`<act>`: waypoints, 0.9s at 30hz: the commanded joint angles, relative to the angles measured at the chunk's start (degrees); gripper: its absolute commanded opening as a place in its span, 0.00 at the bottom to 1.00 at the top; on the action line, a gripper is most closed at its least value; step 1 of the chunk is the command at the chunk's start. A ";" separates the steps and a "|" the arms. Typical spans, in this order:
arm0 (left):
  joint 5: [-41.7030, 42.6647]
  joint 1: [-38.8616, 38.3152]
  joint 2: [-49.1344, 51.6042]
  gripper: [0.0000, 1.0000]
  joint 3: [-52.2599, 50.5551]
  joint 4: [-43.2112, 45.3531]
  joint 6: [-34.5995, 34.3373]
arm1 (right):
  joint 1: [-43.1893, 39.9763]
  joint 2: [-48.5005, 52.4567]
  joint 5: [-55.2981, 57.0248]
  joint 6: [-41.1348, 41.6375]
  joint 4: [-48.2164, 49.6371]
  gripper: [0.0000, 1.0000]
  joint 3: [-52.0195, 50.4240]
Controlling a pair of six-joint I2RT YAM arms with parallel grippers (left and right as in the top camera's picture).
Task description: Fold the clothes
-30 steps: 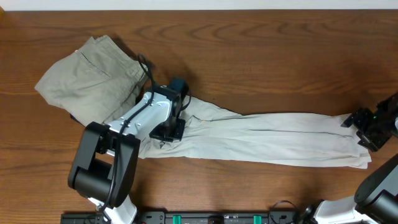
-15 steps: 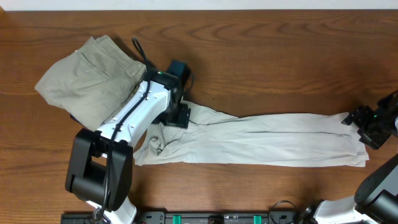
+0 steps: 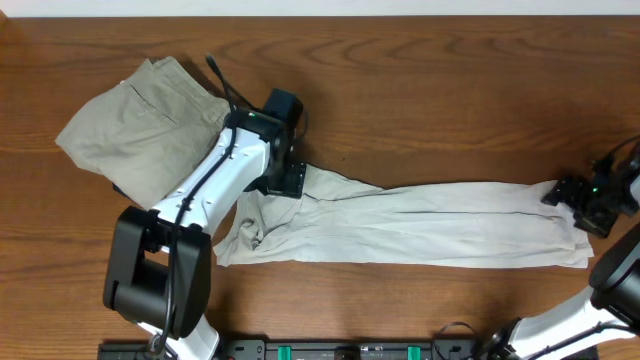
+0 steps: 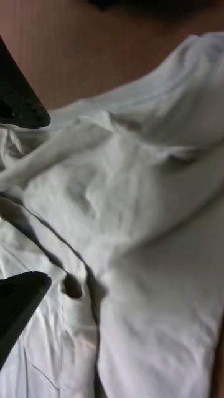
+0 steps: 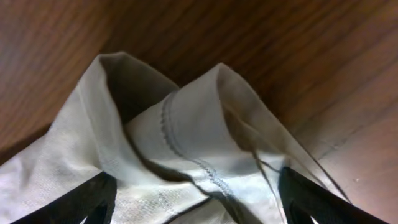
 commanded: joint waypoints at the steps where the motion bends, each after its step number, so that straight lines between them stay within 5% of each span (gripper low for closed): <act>1: -0.26 1.40 -0.63 0.75 0.63 -1.07 0.61 | -2.21 2.54 -3.65 -4.79 0.63 0.80 0.04; 7: -0.20 1.97 -0.70 0.75 0.63 -0.94 0.79 | -4.90 2.54 -10.43 -11.34 -2.62 0.79 5.05; 10: 3.41 1.95 -0.85 0.74 0.63 -1.03 2.91 | -5.73 2.54 -12.09 -11.32 -5.84 0.70 6.51; 12: 7.08 1.90 -0.85 0.59 0.61 -1.55 4.04 | -5.66 2.54 -15.21 -11.37 -7.23 0.67 6.51; 17: 8.59 1.68 -0.83 0.08 0.37 -4.70 4.02 | -4.68 2.51 -20.48 -11.50 -13.55 0.26 6.51; 20: 8.61 1.68 -0.81 0.06 -1.68 -4.31 4.02 | -3.48 2.51 -18.43 -8.68 -16.83 0.13 6.08; 27: 10.14 1.64 -0.61 0.06 -8.39 4.09 4.00 | -0.92 2.56 -5.90 5.70 -10.82 0.01 1.84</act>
